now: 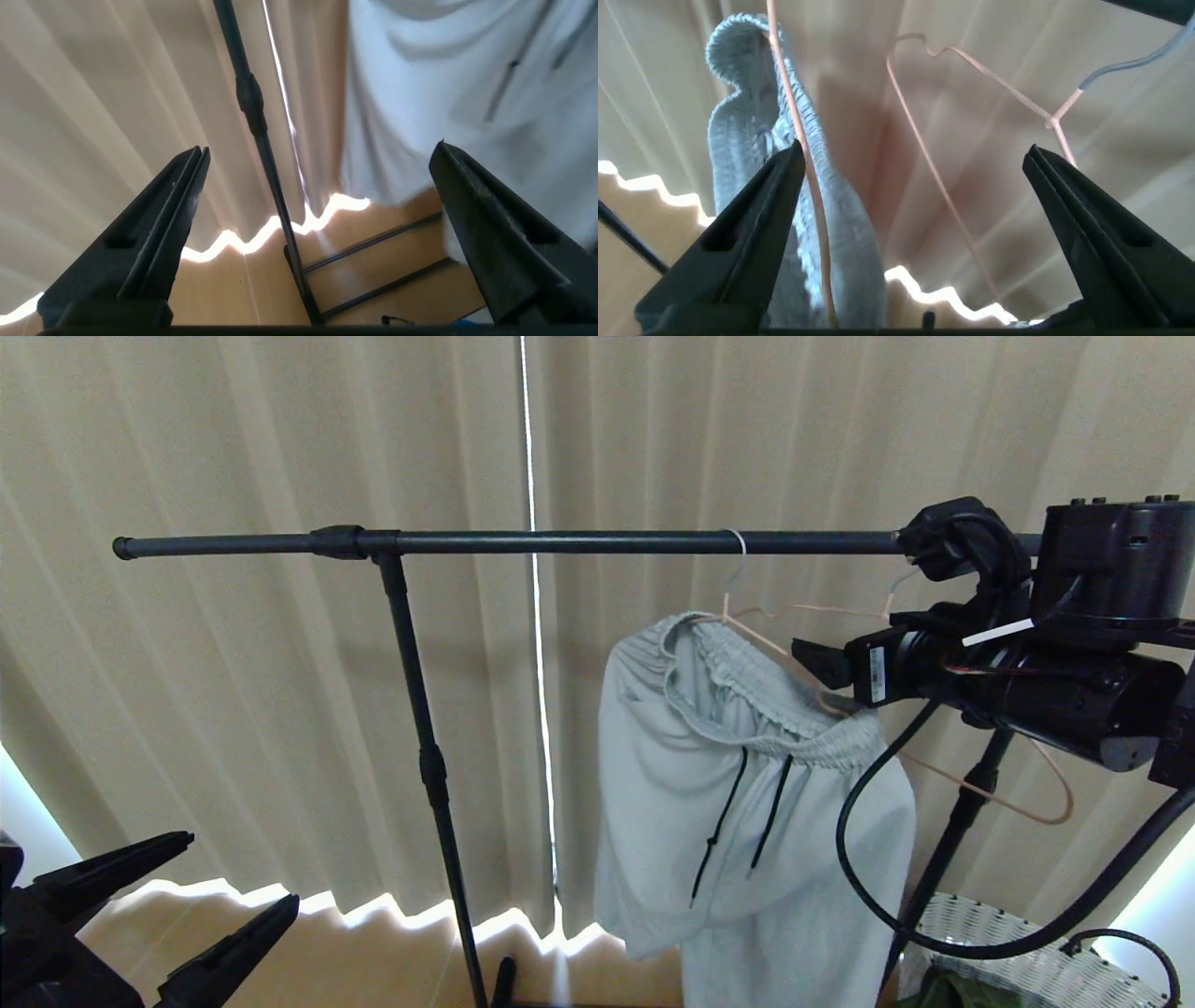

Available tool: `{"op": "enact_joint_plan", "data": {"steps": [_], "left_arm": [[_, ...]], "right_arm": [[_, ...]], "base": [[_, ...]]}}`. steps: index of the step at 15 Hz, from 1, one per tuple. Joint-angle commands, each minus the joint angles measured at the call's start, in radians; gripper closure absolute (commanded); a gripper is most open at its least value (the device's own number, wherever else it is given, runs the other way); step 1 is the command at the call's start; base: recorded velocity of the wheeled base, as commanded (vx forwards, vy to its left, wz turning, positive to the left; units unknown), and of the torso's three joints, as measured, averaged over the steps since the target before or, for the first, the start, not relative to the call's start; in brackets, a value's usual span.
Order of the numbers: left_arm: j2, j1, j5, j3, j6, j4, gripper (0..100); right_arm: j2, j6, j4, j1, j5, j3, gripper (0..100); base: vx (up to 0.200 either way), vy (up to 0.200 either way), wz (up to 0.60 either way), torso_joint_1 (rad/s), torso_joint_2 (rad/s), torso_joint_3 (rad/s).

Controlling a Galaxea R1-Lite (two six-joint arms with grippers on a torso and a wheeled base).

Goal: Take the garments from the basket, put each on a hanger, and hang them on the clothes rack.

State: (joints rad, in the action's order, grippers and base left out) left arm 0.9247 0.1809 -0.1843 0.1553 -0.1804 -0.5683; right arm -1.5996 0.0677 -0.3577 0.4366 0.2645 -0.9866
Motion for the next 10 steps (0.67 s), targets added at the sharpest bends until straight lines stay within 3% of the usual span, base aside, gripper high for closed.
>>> {"op": "enact_joint_plan", "data": {"steps": [1,7,10], "left_arm": [[0.002,0.0,0.0,0.0,-0.001,-0.001,0],[-0.001,-0.001,0.0,-0.008,-0.001,-0.001,0],[-0.037,-0.09,0.005,-0.054,-0.004,0.001,0]], "right_arm": [[0.009,-0.002,0.0,0.013,-0.008,0.002,0],[0.142,0.018,0.016,0.002,0.007,0.091,0],[0.323,0.07,0.075,-0.111,0.013,0.212,0]], "base": [[0.0,0.0,0.0,0.0,0.0,0.0],[0.0,0.0,0.0,0.0,0.0,0.0],[0.0,0.0,0.0,0.0,0.0,0.0]]}}
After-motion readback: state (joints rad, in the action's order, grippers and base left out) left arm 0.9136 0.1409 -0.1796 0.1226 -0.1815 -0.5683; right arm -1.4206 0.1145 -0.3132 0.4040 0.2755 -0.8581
